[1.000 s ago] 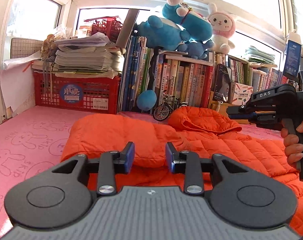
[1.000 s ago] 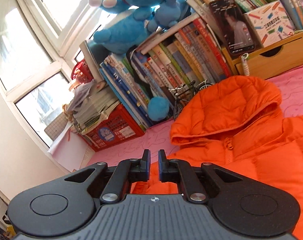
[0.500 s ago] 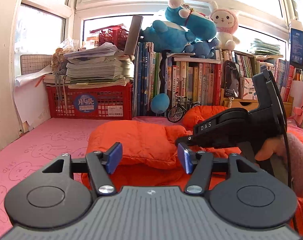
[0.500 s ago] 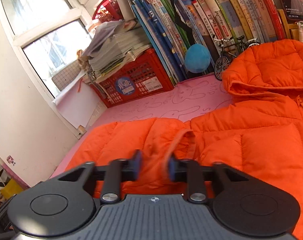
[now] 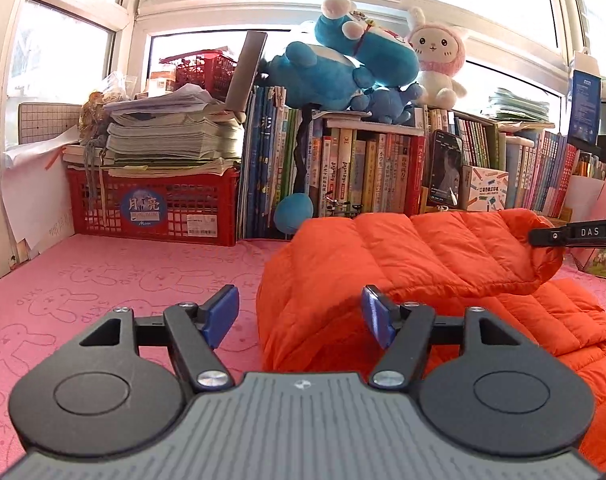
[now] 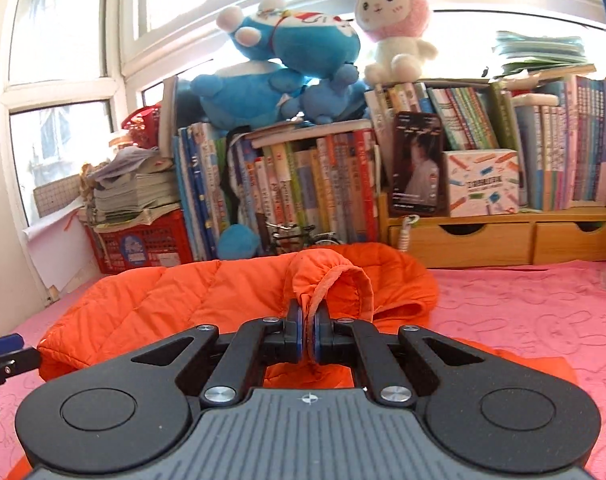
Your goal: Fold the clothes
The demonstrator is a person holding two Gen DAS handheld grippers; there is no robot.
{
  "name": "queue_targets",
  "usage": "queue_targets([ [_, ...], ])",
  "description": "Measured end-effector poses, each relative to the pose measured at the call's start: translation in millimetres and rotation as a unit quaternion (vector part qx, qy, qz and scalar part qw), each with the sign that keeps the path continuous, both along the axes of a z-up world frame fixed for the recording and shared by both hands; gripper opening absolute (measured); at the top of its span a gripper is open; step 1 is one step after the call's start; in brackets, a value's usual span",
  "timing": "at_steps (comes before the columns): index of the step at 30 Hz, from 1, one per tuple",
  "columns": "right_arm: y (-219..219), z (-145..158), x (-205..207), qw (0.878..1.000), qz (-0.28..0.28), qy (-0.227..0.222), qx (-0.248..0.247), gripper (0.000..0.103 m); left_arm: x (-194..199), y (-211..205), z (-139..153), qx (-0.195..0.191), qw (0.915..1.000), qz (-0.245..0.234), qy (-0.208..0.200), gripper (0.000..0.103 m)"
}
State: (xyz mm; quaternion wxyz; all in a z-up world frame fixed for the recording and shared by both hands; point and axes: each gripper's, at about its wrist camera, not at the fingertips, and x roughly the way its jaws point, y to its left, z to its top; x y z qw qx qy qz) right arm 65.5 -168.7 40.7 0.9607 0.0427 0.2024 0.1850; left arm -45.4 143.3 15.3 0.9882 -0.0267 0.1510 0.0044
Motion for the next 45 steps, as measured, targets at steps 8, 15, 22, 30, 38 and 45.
queue_targets([
  [8, -49, -43, -7, 0.994, -0.06, 0.03, -0.081, 0.012, 30, -47, -3, 0.024, 0.9989, -0.04, 0.012, 0.071],
  [15, -2, -68, -33, 0.956, -0.062, -0.058, -0.281, 0.025, 60, -62, -10, 0.07, 0.9973, 0.009, 0.018, 0.071],
  [22, 41, -61, -71, 0.876, -0.033, -0.23, -0.423, 0.093, 66, -61, -9, 0.183, 0.9817, 0.051, -0.018, 0.073],
  [30, 136, -72, -33, 0.827, 0.05, -0.333, -0.45, 0.098, 109, -76, -35, 0.225, 0.9732, 0.021, 0.041, 0.073],
  [38, 148, -118, 1, 0.831, 0.046, -0.279, -0.479, 0.085, 130, -78, -63, 0.23, 0.9681, 0.022, 0.098, 0.075],
  [45, 102, -120, 2, 0.836, -0.005, -0.233, -0.497, 0.084, 135, -70, -68, 0.224, 0.9671, 0.027, 0.118, 0.081],
])
